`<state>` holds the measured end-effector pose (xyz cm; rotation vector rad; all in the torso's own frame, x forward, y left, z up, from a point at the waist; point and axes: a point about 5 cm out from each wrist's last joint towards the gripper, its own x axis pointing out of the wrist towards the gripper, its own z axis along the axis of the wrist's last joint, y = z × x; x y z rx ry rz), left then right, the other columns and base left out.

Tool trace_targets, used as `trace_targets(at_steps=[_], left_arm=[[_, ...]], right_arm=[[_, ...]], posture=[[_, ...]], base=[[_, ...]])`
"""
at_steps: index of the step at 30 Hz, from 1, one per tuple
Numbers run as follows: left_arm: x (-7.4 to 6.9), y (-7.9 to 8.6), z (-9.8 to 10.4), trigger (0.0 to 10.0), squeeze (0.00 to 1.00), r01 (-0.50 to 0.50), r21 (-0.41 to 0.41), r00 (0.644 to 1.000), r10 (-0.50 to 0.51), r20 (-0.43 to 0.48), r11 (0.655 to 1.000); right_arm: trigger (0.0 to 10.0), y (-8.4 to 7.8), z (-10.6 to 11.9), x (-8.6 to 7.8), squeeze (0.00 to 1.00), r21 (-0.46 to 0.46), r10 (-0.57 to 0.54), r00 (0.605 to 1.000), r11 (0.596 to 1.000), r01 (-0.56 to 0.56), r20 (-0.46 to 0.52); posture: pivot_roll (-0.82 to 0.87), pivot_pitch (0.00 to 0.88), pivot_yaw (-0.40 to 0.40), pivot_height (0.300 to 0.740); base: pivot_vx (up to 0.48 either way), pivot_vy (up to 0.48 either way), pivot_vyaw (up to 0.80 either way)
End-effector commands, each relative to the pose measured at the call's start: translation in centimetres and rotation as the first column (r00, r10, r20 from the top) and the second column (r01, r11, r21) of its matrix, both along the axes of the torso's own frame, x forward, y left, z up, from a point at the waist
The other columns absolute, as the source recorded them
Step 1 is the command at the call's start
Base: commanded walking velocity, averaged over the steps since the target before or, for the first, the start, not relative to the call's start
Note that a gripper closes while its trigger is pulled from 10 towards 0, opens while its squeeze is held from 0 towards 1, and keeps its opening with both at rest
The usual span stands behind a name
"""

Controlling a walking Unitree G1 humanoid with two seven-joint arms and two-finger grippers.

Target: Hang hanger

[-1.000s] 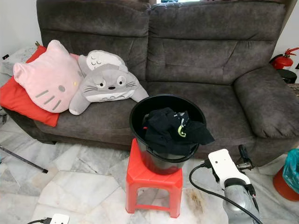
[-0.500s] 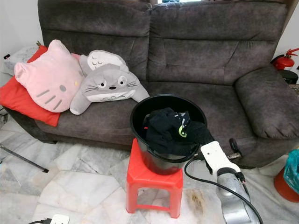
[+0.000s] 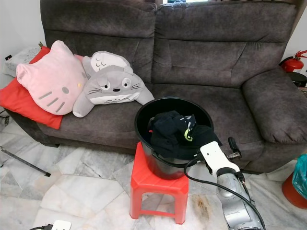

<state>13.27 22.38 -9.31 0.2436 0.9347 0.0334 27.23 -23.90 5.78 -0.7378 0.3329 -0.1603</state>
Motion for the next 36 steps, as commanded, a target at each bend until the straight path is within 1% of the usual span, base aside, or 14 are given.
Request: trace_targets(at_steps=[1,8,13,15,25,30,32,36], left_arm=[[-0.5,0.2,-0.1,10.0,0.0,-0.004,0.013,1.0,0.004,-0.017,1.0],[-0.5,0.3,-0.1,10.0,0.0,-0.004,0.016,1.0,0.004,-0.017,1.0],[-0.6,0.4,-0.1,10.0,0.0,-0.005,0.018,1.0,0.005,-0.02,1.0],[-0.6,0.5,-0.1,10.0,0.0,-0.004,0.018,1.0,0.004,-0.022,1.0],[-0.8,0.3,-0.2,10.0,0.0,0.004,0.009,1.0,-0.004,-0.029,1.0],[-0.9,0.2,-0.3,10.0,0.0,0.006,0.006,1.0,-0.006,-0.03,1.0],[-0.9,0.2,-0.3,10.0,0.0,0.006,0.006,1.0,-0.006,-0.029,1.0],[-0.8,0.2,-0.3,10.0,0.0,0.006,0.005,1.0,-0.006,-0.027,1.0]], right_arm=[[10.0,-0.4,0.5,0.3,0.0,-0.007,-0.014,1.0,1.0,0.014,0.025],[10.0,-0.1,1.5,0.5,0.0,-0.005,-0.004,0.997,1.0,0.005,0.076],[10.0,0.5,2.1,0.4,0.0,-0.009,0.028,0.994,1.0,-0.027,0.109],[10.0,0.8,2.3,0.4,0.0,-0.019,0.044,0.993,0.999,-0.042,0.111],[10.0,0.8,2.8,0.0,0.0,-0.029,0.056,0.992,0.998,-0.053,0.116],[10.0,0.9,3.2,0.1,0.0,-0.03,0.063,0.99,0.998,-0.059,0.128],[10.0,1.1,3.8,0.3,0.0,-0.025,0.074,0.986,0.997,-0.071,0.151],[10.0,1.3,4.0,0.4,0.0,-0.024,0.083,0.985,0.997,-0.08,0.154]], posture=[[-0.16,0.0,0.016,0.74],[-0.16,0.0,0.016,0.74],[-0.16,0.0,0.016,0.74],[-0.16,0.0,0.016,0.74],[-0.16,0.0,0.014,0.74],[-0.17,0.0,0.013,0.74],[-0.17,0.0,0.013,0.74],[-0.17,0.0,0.011,0.74]], base=[[0.0,0.0,0.0],[0.0,0.0,0.0],[0.0,0.0,0.0],[0.0,0.0,0.0],[0.0,0.0,0.0],[0.0,0.0,0.0],[0.0,0.0,0.0],[0.0,0.0,0.0]])
